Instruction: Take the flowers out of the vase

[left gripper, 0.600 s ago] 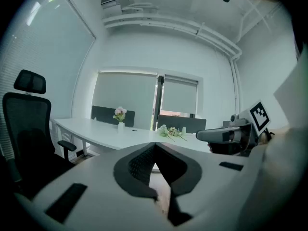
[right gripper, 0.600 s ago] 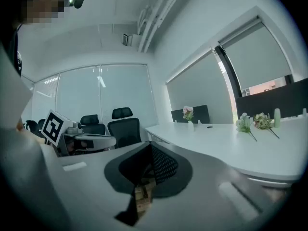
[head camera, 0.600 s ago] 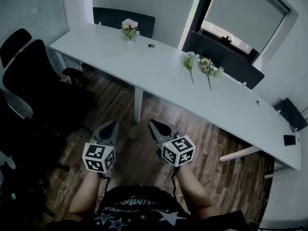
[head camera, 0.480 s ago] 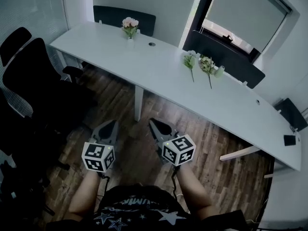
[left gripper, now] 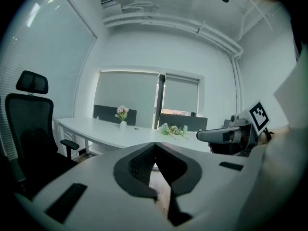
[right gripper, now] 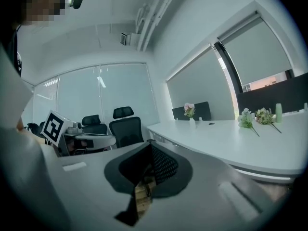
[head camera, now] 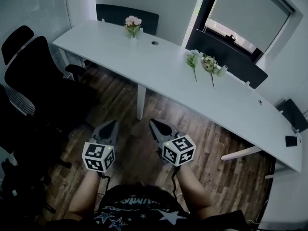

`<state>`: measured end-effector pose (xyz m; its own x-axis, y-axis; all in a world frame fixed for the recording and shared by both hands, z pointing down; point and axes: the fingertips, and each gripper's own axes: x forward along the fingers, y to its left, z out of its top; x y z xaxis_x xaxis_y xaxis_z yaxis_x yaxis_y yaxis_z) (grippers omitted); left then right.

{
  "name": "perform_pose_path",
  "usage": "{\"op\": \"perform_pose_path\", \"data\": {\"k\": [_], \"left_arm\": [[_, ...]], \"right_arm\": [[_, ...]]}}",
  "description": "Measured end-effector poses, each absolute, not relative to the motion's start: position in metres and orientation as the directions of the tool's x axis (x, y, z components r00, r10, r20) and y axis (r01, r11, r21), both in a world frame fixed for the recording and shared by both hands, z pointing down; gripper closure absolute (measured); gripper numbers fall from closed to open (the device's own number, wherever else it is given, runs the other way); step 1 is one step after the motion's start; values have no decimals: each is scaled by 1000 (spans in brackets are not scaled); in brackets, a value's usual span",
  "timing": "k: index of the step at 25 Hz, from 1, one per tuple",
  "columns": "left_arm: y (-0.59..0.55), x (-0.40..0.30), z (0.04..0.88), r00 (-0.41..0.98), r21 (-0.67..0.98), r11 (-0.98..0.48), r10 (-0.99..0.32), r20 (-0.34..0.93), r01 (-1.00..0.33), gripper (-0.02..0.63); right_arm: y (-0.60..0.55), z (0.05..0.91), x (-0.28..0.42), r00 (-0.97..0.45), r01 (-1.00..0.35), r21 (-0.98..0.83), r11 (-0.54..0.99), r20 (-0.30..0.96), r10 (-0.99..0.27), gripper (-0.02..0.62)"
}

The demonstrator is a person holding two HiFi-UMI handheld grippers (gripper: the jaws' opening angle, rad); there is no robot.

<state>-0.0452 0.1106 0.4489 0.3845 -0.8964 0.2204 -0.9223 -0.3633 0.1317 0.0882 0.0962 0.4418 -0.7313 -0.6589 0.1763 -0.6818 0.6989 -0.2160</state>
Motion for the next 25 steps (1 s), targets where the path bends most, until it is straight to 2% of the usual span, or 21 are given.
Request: {"op": "perform_pose_path", "data": {"k": [17, 25], "left_arm": [[128, -42, 448, 353, 137, -329, -907, 232, -935, 597], [84, -58, 444, 372, 150, -347, -907, 196, -926, 597]], "right_arm": [[105, 452, 103, -715, -693, -265, 670, 133, -687, 594], [74, 449, 97, -682, -725, -250, 642, 124, -721, 594]]}}
